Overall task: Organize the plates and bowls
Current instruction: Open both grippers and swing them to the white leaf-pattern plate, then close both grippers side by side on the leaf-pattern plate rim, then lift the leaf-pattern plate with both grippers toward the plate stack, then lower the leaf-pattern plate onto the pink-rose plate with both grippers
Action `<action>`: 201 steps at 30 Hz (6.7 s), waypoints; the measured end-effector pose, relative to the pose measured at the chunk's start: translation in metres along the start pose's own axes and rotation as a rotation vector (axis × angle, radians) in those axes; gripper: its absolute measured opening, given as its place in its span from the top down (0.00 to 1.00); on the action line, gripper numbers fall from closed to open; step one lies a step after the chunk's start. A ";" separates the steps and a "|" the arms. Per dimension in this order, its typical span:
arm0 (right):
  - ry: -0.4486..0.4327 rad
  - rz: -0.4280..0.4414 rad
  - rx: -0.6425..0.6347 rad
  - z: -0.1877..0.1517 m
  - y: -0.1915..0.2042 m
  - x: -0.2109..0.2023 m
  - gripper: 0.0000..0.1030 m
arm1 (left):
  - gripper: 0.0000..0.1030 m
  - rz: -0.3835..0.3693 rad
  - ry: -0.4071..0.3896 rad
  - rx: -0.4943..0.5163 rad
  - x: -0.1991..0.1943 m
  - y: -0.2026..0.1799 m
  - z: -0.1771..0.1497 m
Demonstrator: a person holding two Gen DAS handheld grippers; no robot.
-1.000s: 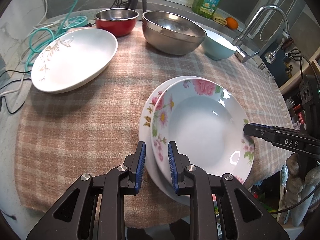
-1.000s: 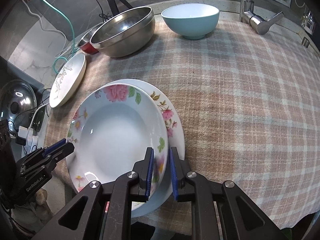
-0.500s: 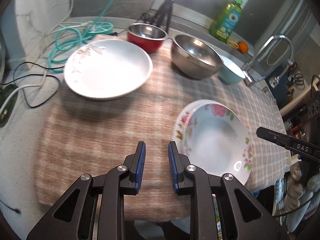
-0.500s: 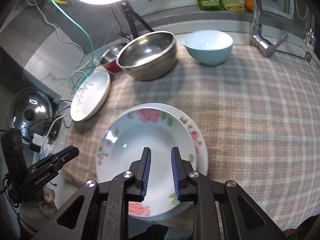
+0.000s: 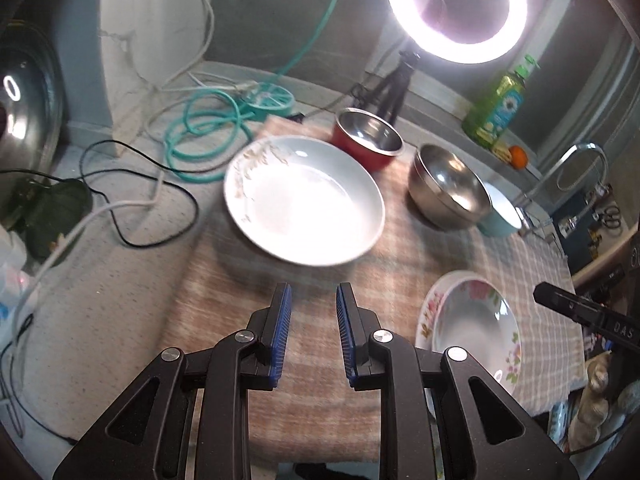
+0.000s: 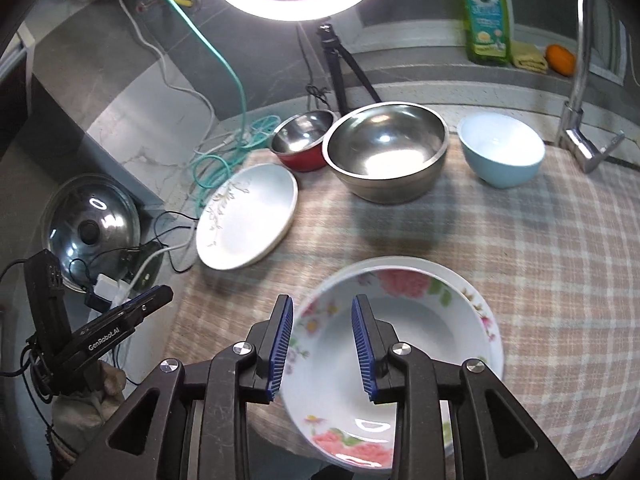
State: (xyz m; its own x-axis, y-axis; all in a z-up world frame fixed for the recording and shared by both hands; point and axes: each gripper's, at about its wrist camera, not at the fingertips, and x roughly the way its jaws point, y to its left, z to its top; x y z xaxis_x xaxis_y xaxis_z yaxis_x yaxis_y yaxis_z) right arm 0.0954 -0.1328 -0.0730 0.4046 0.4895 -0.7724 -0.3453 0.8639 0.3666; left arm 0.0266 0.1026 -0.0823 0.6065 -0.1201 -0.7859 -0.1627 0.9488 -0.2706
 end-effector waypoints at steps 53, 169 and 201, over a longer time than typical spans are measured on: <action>0.124 -0.132 0.231 0.085 0.035 0.170 0.80 | 0.81 -0.012 0.167 0.237 0.138 0.072 0.119; 0.099 -0.124 0.233 0.014 -0.042 0.027 0.95 | 0.91 -0.080 0.121 0.166 0.048 -0.057 0.033; 0.142 -0.191 0.288 -0.042 -0.111 -0.005 0.95 | 0.91 -0.119 0.198 0.187 0.064 -0.120 -0.022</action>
State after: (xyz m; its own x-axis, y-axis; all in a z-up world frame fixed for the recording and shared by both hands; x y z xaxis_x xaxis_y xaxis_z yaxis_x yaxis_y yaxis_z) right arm 0.0957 -0.2360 -0.1318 0.3102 0.3128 -0.8977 -0.0148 0.9458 0.3245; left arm 0.0678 -0.0253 -0.1128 0.4463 -0.2714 -0.8527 0.0580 0.9597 -0.2751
